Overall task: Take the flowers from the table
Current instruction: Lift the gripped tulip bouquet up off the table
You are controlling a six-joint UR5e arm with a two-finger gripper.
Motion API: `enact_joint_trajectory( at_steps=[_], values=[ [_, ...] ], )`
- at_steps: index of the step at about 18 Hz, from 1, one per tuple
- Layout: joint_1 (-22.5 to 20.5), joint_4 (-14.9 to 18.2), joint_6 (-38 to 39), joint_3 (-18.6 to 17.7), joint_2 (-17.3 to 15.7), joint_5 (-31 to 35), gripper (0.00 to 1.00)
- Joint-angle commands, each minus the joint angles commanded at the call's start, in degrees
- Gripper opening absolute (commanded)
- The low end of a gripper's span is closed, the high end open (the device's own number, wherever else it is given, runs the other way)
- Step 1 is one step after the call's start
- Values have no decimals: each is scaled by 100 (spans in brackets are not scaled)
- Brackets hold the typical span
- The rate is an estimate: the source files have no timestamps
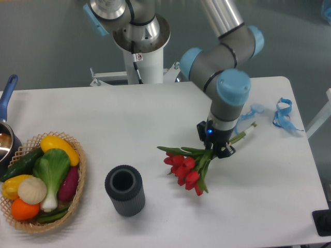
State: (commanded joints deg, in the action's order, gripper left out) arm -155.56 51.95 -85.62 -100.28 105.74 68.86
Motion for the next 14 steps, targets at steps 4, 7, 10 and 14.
enact_joint_trajectory(
  at_steps=[4, 7, 10, 14],
  values=[
    [-273, -18, 650, 167, -404, -1739, 33],
    [-335, -18, 888, 150, -581, -2603, 33],
    [-379, -18, 1318, 158, -669, -3280, 33],
    [-589, -18, 1829, 158, -695, -4229, 33]
  ],
)
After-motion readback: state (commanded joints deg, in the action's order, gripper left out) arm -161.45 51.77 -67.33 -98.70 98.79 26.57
